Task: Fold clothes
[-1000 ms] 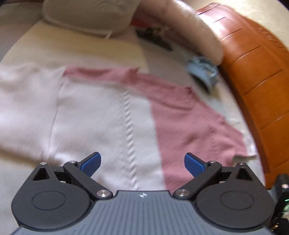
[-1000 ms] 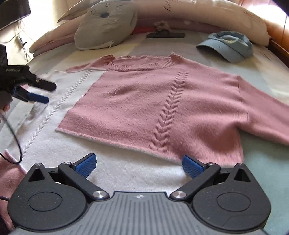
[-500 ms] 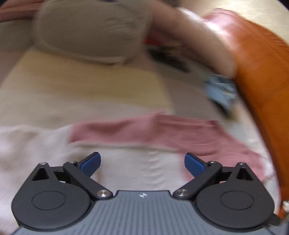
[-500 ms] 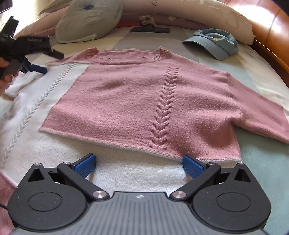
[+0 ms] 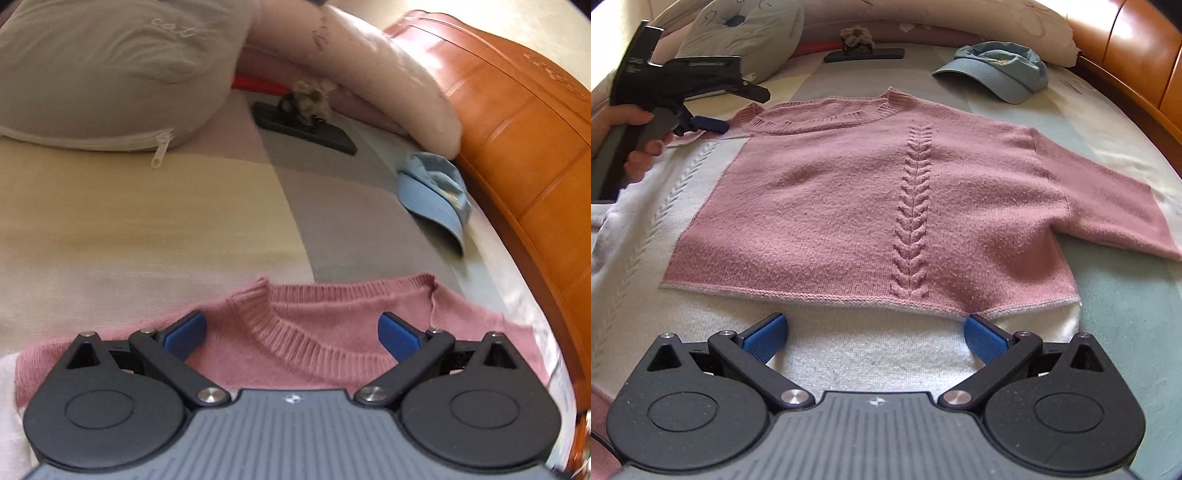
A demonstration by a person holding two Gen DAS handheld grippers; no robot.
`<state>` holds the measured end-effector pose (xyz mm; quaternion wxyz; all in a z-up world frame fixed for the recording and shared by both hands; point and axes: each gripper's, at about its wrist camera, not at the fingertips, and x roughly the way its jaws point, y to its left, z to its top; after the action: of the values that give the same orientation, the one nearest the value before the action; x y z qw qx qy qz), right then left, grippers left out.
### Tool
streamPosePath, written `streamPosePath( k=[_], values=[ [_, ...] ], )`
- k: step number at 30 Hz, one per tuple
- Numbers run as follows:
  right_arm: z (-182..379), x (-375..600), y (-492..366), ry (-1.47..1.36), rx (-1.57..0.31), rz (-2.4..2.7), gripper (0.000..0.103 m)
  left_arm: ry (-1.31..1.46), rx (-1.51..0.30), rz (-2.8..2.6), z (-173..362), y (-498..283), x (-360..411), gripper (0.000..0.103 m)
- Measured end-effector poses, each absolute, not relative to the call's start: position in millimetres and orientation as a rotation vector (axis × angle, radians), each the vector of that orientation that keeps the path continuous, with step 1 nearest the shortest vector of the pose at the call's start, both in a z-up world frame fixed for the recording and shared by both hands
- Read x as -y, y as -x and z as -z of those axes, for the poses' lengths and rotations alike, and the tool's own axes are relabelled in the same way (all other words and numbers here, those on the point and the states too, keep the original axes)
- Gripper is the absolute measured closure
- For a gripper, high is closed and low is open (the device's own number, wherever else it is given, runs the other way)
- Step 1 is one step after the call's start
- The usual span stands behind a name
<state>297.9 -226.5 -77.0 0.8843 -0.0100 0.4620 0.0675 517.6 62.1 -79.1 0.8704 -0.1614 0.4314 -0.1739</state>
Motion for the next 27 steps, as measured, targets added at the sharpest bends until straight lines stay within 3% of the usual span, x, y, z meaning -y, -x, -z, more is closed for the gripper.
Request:
streamPosePath(
  k=[7, 11, 14, 20, 27],
  values=[
    [77, 227, -299, 0.018, -0.958, -0.142, 0.000, 0.287, -0.819, 0.461, 20, -477, -83, 0.003],
    [78, 227, -297, 0.017, -0.944, -0.144, 0.000, 0.301, -0.731, 0.408, 3, -438, -137, 0.003],
    [78, 227, -297, 0.020, -0.942, -0.144, 0.000, 0.334, -0.673, 0.313, 12, -402, -193, 0.003],
    [76, 227, -302, 0.035, -0.973, -0.162, 0.000, 0.524, -0.764, 0.264, 72, -375, -259, 0.003],
    [76, 226, -306, 0.042, -0.996, -0.166, 0.000, 0.553, -0.688, -0.121, 72, -376, -287, 0.006]
  ],
)
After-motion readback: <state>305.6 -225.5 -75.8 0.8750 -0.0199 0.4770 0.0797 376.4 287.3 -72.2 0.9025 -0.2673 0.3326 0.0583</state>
